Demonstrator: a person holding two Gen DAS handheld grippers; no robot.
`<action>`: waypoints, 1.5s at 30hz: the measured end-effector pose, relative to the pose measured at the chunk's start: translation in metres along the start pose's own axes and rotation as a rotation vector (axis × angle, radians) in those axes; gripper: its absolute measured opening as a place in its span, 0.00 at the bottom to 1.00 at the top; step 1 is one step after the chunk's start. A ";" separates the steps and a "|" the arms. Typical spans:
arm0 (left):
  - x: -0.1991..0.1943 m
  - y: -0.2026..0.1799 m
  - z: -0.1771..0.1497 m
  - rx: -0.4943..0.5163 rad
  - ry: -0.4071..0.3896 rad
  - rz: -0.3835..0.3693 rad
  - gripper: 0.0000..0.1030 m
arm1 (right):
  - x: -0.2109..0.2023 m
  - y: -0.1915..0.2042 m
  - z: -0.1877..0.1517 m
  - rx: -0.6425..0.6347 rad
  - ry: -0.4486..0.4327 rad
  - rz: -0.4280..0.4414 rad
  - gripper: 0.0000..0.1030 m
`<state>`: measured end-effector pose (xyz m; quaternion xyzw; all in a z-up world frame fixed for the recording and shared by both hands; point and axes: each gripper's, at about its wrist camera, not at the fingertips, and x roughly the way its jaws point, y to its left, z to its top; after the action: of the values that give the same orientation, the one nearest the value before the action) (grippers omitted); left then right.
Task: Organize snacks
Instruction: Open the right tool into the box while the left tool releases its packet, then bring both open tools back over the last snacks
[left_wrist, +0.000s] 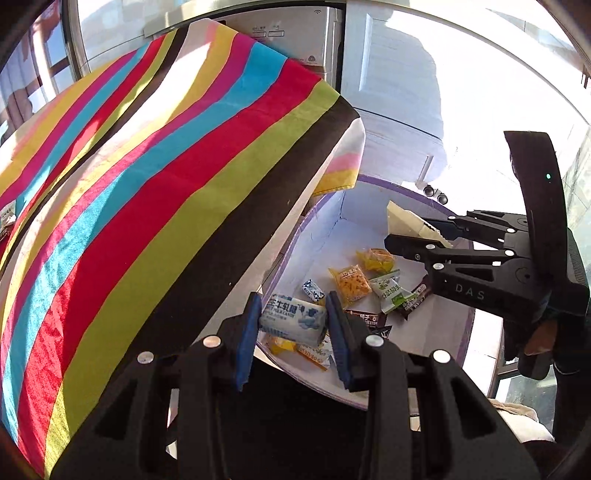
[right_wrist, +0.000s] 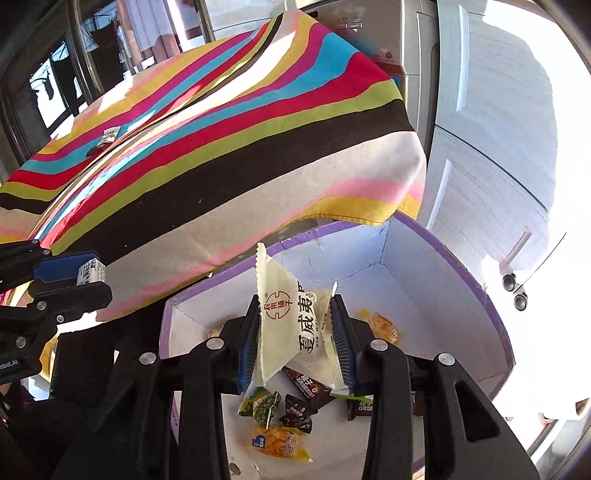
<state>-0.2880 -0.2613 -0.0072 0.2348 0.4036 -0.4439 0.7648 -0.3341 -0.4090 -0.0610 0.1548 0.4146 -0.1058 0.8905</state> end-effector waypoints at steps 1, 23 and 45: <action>0.001 -0.002 0.001 -0.001 -0.003 -0.029 0.35 | 0.000 -0.004 -0.002 0.008 0.002 -0.005 0.36; -0.023 0.050 -0.008 -0.236 -0.121 -0.057 0.97 | 0.002 -0.012 0.003 0.082 0.005 -0.035 0.78; -0.091 0.317 -0.063 -0.592 -0.116 0.534 0.98 | 0.011 0.153 0.049 -0.308 -0.022 0.044 0.84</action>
<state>-0.0639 -0.0143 0.0332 0.0757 0.3950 -0.1065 0.9094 -0.2438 -0.2856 -0.0110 0.0242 0.4126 -0.0228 0.9103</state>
